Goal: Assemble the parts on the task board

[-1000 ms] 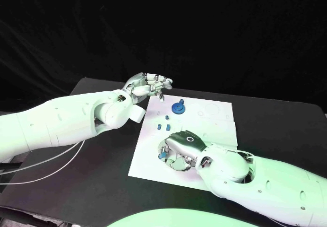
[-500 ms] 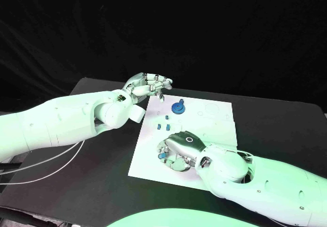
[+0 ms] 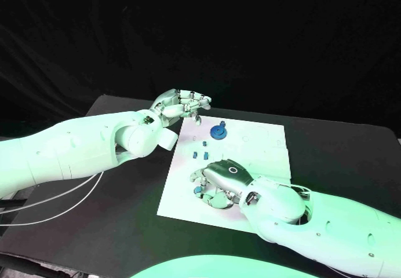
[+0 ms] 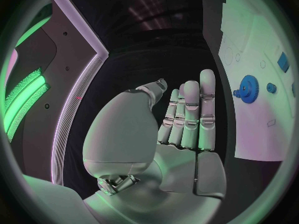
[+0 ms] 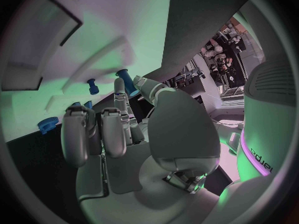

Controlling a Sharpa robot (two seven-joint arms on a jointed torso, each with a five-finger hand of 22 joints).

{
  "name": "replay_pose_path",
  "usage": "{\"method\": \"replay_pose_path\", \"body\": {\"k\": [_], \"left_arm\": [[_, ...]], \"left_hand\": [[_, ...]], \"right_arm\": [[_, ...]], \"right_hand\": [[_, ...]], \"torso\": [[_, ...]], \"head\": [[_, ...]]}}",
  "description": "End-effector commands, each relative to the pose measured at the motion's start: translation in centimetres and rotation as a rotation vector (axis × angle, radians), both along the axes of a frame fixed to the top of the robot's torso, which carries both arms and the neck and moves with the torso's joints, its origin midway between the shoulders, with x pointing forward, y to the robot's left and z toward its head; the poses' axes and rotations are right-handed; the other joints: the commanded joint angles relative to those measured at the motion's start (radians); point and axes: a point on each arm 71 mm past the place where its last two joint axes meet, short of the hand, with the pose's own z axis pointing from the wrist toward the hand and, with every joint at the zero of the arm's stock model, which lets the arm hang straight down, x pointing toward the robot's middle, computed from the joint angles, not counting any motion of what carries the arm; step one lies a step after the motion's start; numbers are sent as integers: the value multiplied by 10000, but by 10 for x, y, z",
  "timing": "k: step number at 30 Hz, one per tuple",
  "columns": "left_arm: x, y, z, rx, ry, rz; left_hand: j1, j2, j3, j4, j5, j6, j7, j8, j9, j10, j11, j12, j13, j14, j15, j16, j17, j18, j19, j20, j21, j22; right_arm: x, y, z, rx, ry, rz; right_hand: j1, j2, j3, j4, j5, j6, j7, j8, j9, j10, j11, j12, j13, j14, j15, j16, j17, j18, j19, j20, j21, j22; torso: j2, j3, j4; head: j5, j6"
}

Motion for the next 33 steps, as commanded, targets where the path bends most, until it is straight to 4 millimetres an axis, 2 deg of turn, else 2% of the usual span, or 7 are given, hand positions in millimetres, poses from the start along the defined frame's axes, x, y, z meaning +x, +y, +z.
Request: {"method": "replay_pose_path", "body": {"k": [1,20,25,28,30,33], "left_arm": [[-1,-2,1,-121,13,-174],[-1,0,1,-106,16,-140],[-1,1,1,-94,20,-115],[-1,2,1,-88,18,-96],[-1,2,1,-89,18,-99],[-1,3,1,-85,18,-91]], "left_hand": [[-94,-9,33,9,-26,-59,-17,7,15,-52,13,39,14,-100,2,29,-11,66,32,62,-42,-13],[-98,-14,32,8,-28,-64,-18,10,18,-61,13,50,18,-104,3,30,-13,65,33,63,-47,-17],[-98,-14,32,8,-28,-64,-18,10,18,-61,13,50,18,-104,3,30,-13,65,33,63,-47,-17],[-98,-14,32,8,-28,-64,-18,10,18,-61,13,50,18,-104,3,30,-13,65,33,63,-47,-17],[-98,-14,32,8,-28,-64,-18,10,18,-61,13,50,18,-104,3,30,-13,65,33,63,-47,-17],[-98,-14,32,8,-28,-64,-18,10,18,-61,13,50,18,-104,3,30,-13,65,33,63,-47,-17]], "right_arm": [[-2,1,2,284,-18,47],[-3,-7,4,381,19,-49],[-6,-18,12,1091,-162,-203],[-8,-31,23,2151,-202,-407],[-7,-43,30,2812,-8,-682],[-2,-65,38,3547,602,-1255]], "right_hand": [[65,-80,-61,3,-24,20,14,-29,-5,72,-69,-9,38,353,-79,-5,-10,-168,278,-61,-25,2037],[80,-104,-88,8,-23,110,18,8,6,115,-72,4,78,349,-90,-17,-37,-159,260,-77,-71,2024],[48,-163,-140,32,-28,53,28,-34,-14,98,-62,-10,98,345,-82,-25,-54,-163,267,-78,-61,2031],[43,-177,-161,46,-23,6,20,-66,-28,122,-71,-1,119,339,-86,-40,-86,-155,251,-80,-98,2019],[198,-125,-108,-13,220,188,13,12,-4,337,-108,126,238,362,-117,4,6,-178,305,-100,6,2062],[205,-107,-149,7,278,495,2,152,40,618,-76,330,431,367,-102,10,7,-177,301,-106,-13,2062]], "torso": [[4,0,-4],[3,-4,7],[-6,-10,2],[-20,-14,-7],[-21,-15,5],[-14,-23,-2]], "head": [[-4,-4],[-39,5],[-71,30],[-110,60],[-200,72],[-328,110]]}}
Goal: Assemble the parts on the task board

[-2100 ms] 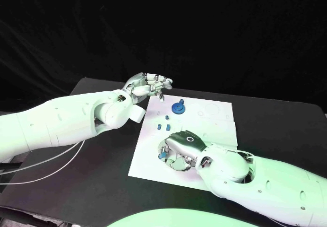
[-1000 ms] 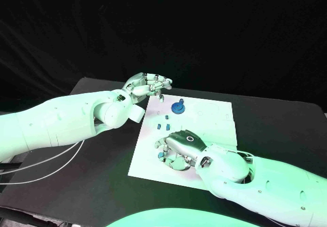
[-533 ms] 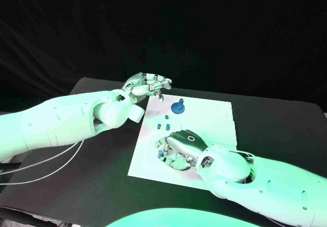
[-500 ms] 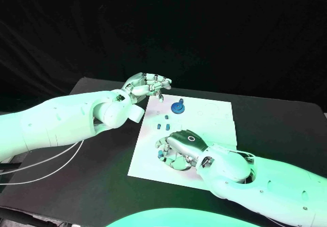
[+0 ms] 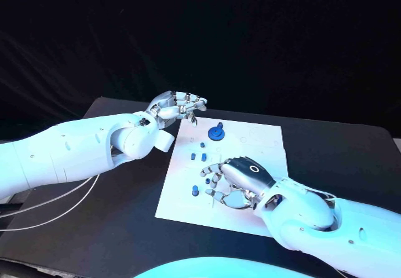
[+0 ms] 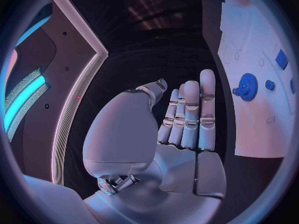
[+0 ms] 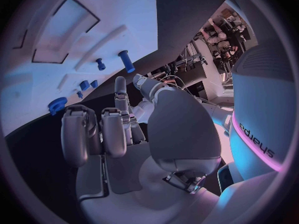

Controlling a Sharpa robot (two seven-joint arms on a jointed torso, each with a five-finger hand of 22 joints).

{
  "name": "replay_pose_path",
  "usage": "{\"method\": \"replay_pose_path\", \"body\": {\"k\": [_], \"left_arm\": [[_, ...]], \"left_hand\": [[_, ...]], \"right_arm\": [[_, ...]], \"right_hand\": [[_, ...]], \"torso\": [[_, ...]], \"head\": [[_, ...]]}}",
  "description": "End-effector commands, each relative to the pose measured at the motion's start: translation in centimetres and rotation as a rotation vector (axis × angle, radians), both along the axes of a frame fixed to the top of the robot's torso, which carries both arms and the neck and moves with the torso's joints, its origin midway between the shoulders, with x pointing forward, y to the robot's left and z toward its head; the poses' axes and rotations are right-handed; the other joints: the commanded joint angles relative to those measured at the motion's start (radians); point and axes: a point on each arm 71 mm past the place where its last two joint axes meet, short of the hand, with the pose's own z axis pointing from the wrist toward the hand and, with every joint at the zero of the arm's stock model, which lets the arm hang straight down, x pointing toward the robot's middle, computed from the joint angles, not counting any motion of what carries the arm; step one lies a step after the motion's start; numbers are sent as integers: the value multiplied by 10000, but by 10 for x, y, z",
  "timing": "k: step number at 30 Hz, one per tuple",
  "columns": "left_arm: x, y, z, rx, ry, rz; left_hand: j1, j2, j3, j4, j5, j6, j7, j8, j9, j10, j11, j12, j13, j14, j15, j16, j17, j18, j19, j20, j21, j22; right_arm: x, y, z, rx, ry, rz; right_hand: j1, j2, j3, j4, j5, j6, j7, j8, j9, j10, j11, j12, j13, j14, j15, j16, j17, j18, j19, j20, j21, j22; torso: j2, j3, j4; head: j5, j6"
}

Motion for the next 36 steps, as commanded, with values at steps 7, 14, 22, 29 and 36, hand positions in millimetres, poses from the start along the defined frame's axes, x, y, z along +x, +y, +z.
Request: {"method": "replay_pose_path", "body": {"k": [7,14,22,29,36], "left_arm": [[-1,2,1,-96,3,-108],[-2,1,1,-98,33,-158],[-2,0,0,-85,44,-166],[-2,-1,-1,-72,56,-194],[-2,-1,-1,-48,57,-197]], "left_hand": [[-97,-17,34,5,-28,-67,-17,13,14,-67,13,58,13,-71,-32,31,-17,66,33,63,-50,-12],[-96,-27,35,-4,-28,-76,-18,20,20,-84,13,79,19,-79,-32,33,-21,66,35,63,-59,-17],[-105,-29,34,0,-27,-80,-17,23,23,-92,15,86,21,-85,-30,32,-24,66,34,64,-64,-20],[-113,-23,41,5,-26,-87,-17,29,29,-107,16,103,26,-127,-28,-2,-43,65,17,67,-91,-34],[-113,-24,44,3,-25,-91,-17,32,31,-113,16,112,29,-146,-27,-19,-52,65,8,67,-105,-42]], "right_arm": [[21,-86,15,1599,3875,-2103],[19,-145,7,575,5219,-3508],[11,-172,3,828,5507,-4499],[6,-174,-4,13,5167,-4962],[3,-164,-13,-743,4861,-5436]], "right_hand": [[-80,302,-792,113,663,1006,-115,1126,516,798,-280,3554,3325,465,-218,200,311,-243,471,-214,366,2210],[-344,595,-1126,509,760,70,-85,2038,1170,1244,-95,11282,10616,756,-131,938,1901,-527,1030,-131,1631,2616],[-176,517,-799,768,719,-1070,254,1741,972,-2517,193,5420,5880,140,89,-31,47,-536,1047,50,1671,2628],[-155,384,-866,679,714,-177,-123,2272,877,1475,-174,11276,10511,60,-256,-1389,-1904,-536,1047,-266,1671,2628],[-564,306,-1343,926,704,-128,-135,2475,931,2675,-143,13669,12719,870,-211,1053,2386,-536,1047,-251,1671,2628]], "torso": [[-66,-40,-131],[-149,-60,-242],[-235,-93,-347],[-270,-93,-353],[-250,-94,-368]], "head": [[-606,63],[-1234,44],[-1628,79],[-1728,50],[-1786,50]]}}
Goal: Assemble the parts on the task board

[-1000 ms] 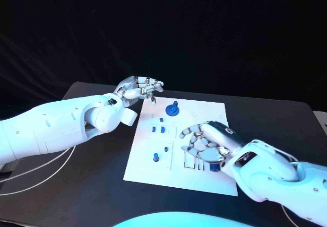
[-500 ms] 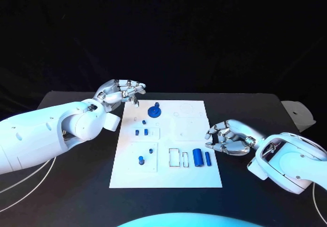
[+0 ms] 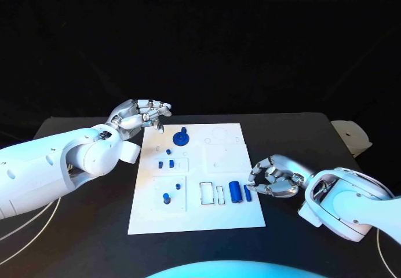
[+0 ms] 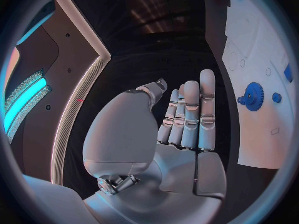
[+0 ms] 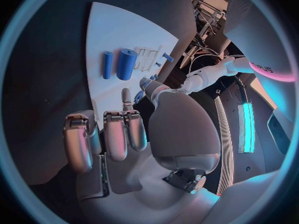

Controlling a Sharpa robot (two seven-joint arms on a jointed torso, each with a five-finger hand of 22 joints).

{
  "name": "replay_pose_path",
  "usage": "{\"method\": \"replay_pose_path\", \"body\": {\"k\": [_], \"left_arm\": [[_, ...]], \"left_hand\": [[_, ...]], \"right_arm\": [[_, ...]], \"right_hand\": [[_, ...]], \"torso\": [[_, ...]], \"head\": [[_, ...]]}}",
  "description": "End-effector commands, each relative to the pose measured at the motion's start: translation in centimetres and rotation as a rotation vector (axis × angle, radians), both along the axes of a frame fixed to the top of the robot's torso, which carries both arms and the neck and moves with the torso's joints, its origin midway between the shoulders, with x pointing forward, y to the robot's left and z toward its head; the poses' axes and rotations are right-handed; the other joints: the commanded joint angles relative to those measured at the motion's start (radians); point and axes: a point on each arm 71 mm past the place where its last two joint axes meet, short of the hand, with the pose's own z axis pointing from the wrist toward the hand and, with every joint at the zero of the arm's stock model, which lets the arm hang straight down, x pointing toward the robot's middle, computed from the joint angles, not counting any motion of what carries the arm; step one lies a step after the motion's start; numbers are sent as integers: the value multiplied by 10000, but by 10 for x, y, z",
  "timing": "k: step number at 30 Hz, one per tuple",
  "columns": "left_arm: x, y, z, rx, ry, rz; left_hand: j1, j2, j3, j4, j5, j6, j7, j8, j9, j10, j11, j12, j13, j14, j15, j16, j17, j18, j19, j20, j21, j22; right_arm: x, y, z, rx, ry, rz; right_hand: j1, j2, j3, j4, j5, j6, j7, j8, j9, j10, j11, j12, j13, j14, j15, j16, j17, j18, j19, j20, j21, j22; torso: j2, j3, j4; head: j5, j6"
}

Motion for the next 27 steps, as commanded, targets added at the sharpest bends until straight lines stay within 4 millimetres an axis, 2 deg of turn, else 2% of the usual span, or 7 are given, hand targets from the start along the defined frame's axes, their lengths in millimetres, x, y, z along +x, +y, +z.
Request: {"method": "replay_pose_path", "body": {"k": [1,7,10,17,21,27], "left_arm": [[-1,-3,1,-101,-26,-178],[-1,-4,1,-88,-29,-230],[-1,-4,1,-75,-30,-236],[-1,-4,1,-70,-22,-262],[-1,-4,1,-72,-16,-279],[-1,-4,1,-67,-7,-279]], "left_hand": [[-113,-24,44,3,-25,-55,19,32,11,-76,-21,70,10,-73,-27,-19,-9,66,9,67,-29,-15],[-112,-24,48,1,-25,-57,19,35,14,-82,-21,77,12,-88,-27,-33,-17,66,1,68,-41,-22],[-112,-24,48,1,-25,-57,19,35,14,-82,-21,77,12,-88,-27,-33,-17,66,1,68,-41,-22],[-111,-21,52,0,-25,-58,18,37,15,-85,-21,83,14,-98,-27,-44,-23,66,-4,68,-50,-27],[-111,-21,52,0,-25,-58,18,37,15,-85,-21,83,14,-98,-27,-44,-23,66,-4,68,-50,-27],[-114,-16,57,2,-25,-61,19,41,18,-91,-20,92,16,-111,-26,-58,-31,66,-10,69,-64,-35]], "right_arm": [[0,5,-4,-1117,-301,-343],[0,15,-10,-1495,-247,-544],[0,19,-12,-1613,-254,-631],[0,31,-17,-1766,-259,-532],[1,35,-20,-1945,-266,-416],[2,39,-25,-2282,-289,-192]], "right_hand": [[-147,-22,-160,41,32,-17,61,65,8,1039,52,523,2549,954,66,276,1870,-138,1046,-21,34,2633],[-348,-56,-346,190,16,-59,71,66,2,1092,66,603,2626,992,83,400,2147,-138,1046,-15,34,2633],[-455,-105,-469,264,-70,-89,72,66,1,1092,71,603,2626,989,90,406,2151,-138,1046,-10,34,2633],[-730,-127,-994,604,-628,-193,66,96,19,1092,74,603,2626,990,99,429,2200,-138,1046,1,34,2633],[-841,-92,-1292,821,-587,-198,55,143,42,1092,65,603,2626,994,93,442,2234,-138,1046,-2,34,2633],[-880,-70,-1443,922,-627,-206,50,163,52,1092,63,603,2626,999,91,453,2262,-138,1046,-4,34,2633]], "torso": [[18,14,-13],[25,9,27],[25,9,-4],[37,13,5],[25,4,2],[35,4,-8]], "head": [[-31,-5],[-95,-20],[-49,-27],[-28,-61],[-17,-95],[29,-129]]}}
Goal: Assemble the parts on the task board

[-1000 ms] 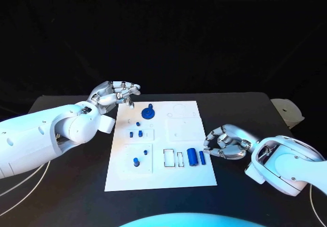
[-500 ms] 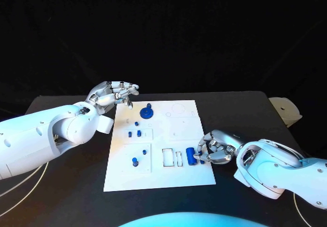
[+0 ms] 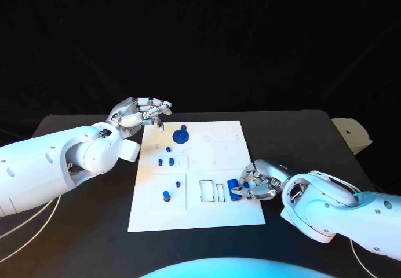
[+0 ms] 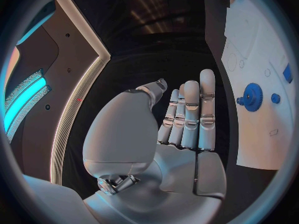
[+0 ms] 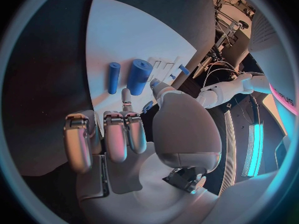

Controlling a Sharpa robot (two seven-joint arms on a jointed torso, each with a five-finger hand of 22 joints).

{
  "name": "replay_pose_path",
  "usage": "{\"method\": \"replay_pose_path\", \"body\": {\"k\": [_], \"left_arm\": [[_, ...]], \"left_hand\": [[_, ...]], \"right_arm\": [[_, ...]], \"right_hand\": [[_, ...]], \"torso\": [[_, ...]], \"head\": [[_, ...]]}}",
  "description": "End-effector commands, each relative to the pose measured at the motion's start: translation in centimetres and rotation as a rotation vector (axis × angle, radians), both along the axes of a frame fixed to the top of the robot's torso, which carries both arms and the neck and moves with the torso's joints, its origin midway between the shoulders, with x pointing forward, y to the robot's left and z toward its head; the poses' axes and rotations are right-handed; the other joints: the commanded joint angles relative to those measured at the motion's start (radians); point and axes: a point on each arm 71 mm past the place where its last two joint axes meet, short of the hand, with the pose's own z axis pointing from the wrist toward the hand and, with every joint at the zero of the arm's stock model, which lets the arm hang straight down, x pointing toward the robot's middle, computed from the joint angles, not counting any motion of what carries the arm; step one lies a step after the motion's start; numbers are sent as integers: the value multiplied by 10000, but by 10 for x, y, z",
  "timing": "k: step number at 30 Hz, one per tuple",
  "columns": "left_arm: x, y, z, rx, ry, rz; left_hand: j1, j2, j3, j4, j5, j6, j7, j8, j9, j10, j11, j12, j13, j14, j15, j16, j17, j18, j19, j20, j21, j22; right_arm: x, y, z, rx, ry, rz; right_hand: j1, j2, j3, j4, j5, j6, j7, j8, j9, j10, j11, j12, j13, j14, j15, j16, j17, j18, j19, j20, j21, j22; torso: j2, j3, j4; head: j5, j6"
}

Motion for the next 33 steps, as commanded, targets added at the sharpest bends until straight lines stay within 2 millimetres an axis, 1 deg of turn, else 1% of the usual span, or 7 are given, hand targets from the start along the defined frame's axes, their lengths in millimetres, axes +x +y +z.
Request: {"method": "replay_pose_path", "body": {"k": [1,4,16,26,30,32,33], "left_arm": [[-1,-3,1,-78,-31,-223],[-1,-3,1,-79,-29,-229],[-1,-2,1,-81,-18,-247],[-1,-2,1,-74,-13,-237],[-1,-2,1,-73,-13,-234],[-1,-2,1,-73,-12,-235],[-1,-2,1,-73,-12,-234]], "left_hand": [[-114,-17,57,2,-25,-62,19,41,12,-54,17,49,16,-75,9,-58,-17,66,-10,69,-64,-14],[-114,-17,57,2,-25,-62,19,41,12,-54,17,49,16,-75,9,-58,-17,66,-10,69,-64,-14],[-143,-22,49,19,-27,-68,24,45,16,-64,22,62,20,-87,13,-74,-28,65,-17,71,-83,-26],[-158,-22,47,28,-26,-73,24,48,19,-73,22,72,22,-93,15,-83,-35,65,-19,73,-97,-34],[-158,-22,47,28,-26,-73,24,48,19,-73,22,72,22,-93,15,-83,-35,65,-19,73,-97,-34],[-158,-22,47,28,-26,-73,24,48,19,-73,22,72,22,-93,15,-83,-35,65,-19,73,-97,-34],[-158,-22,47,28,-26,-73,24,48,19,-73,22,72,22,-93,15,-83,-35,65,-19,73,-97,-34]], "right_arm": [[0,2,-4,-633,-113,204],[0,6,-6,-755,-139,353],[1,18,-15,-1094,-141,770],[2,18,-16,-683,-76,351],[1,17,-15,-405,-177,98],[1,16,-13,-175,-191,-112],[0,15,-12,-14,-170,-255]], "right_hand": [[-114,-2,-151,61,-109,-94,5,55,15,1059,28,34,2627,967,56,71,2184,-141,1046,-5,36,2627],[-118,73,-365,96,-334,-95,-2,82,26,1059,23,34,2627,965,54,68,2175,-141,1046,-6,36,2627],[223,216,-574,27,-409,104,-74,225,79,1039,-35,7,2604,962,11,65,2171,-141,1046,-33,36,2627],[789,630,-470,-103,-514,338,-162,345,140,1016,-120,-27,2574,967,-66,73,2200,-141,1046,-102,36,2627],[1103,837,-240,-248,-437,448,-203,373,149,1010,-155,-36,2567,967,-94,73,2202,-141,1046,-124,36,2627],[1252,889,-70,-340,-99,518,-237,374,148,1021,-189,-21,2580,969,-125,74,2207,-141,1046,-152,36,2627],[1353,900,68,-414,218,587,-273,385,153,1027,-219,-12,2588,966,-150,69,2195,-141,1046,-177,36,2627]], "torso": [[-8,-3,-11],[-6,5,-14],[-5,1,5],[-17,0,-7],[-20,2,-9],[-18,2,-9],[-19,2,-11]], "head": [[40,-43],[66,-65],[54,-80],[74,-92],[64,-96],[64,-94],[66,-91]]}}
